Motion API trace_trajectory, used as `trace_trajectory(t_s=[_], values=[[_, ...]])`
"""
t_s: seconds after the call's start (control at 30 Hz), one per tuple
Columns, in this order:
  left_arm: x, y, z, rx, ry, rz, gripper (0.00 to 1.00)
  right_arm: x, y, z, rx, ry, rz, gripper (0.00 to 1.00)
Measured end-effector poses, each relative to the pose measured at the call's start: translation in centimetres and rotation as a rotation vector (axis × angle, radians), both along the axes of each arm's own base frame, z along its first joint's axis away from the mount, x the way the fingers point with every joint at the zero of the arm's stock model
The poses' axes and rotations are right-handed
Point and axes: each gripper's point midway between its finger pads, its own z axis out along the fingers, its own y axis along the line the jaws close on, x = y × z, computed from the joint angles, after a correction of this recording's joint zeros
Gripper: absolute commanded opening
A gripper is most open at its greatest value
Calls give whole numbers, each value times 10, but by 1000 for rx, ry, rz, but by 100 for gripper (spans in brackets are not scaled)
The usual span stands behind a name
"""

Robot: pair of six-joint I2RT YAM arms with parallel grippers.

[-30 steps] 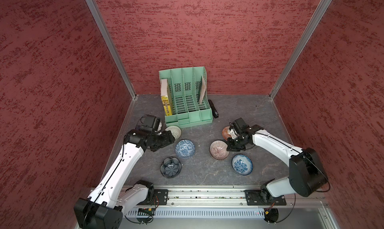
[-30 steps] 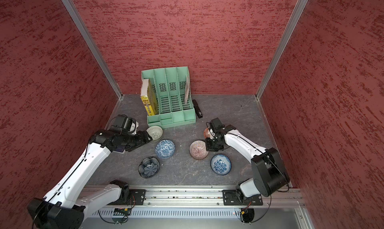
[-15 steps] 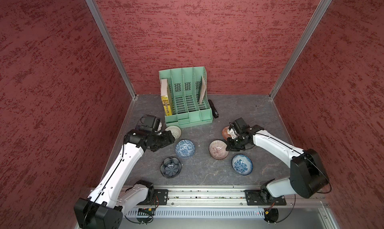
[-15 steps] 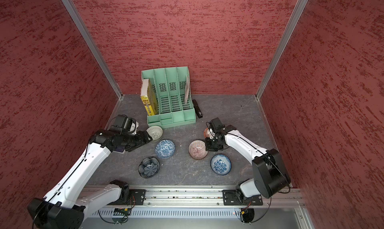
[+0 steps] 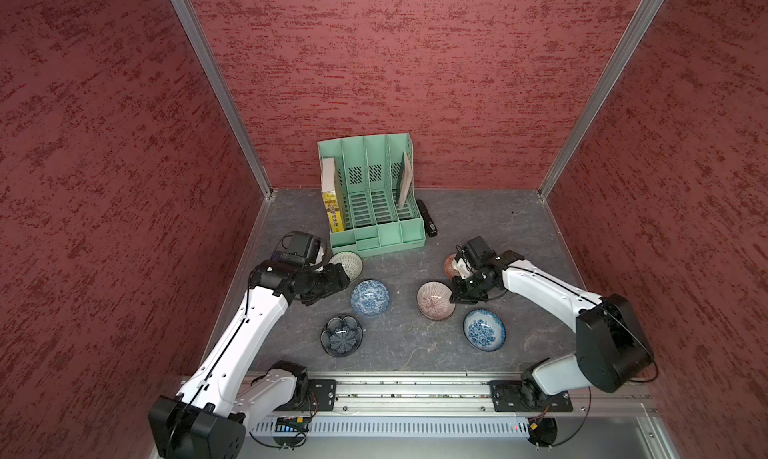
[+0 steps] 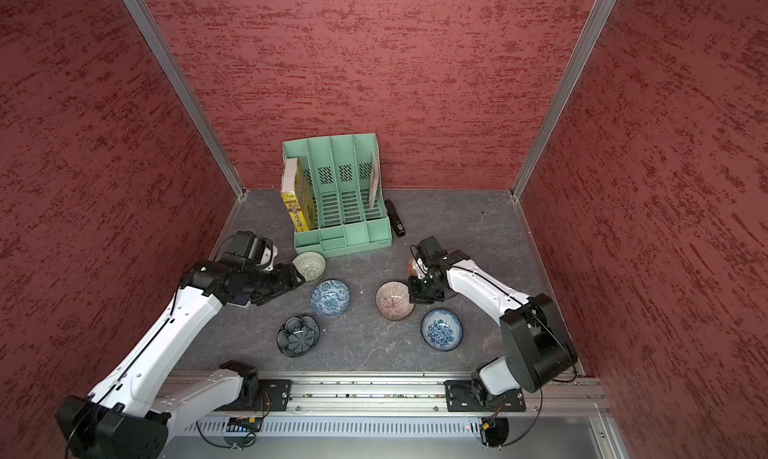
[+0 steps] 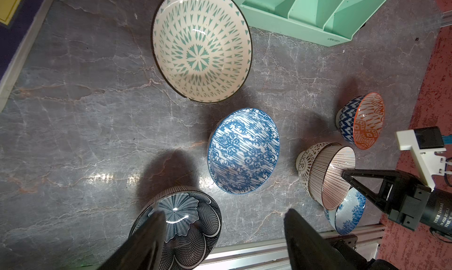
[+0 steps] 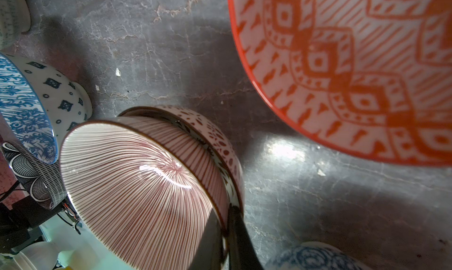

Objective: Stack the bowls
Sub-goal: Place the bowl on the bowl.

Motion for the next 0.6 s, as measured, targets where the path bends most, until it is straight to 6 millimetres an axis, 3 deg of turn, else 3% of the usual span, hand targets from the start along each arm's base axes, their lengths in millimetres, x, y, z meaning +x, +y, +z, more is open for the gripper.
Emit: trace_trajectory(t_s=[0.6], values=[[1,-3,0,-13,-4,-6,80,-3,-6,5,-37,-21,-1,0]])
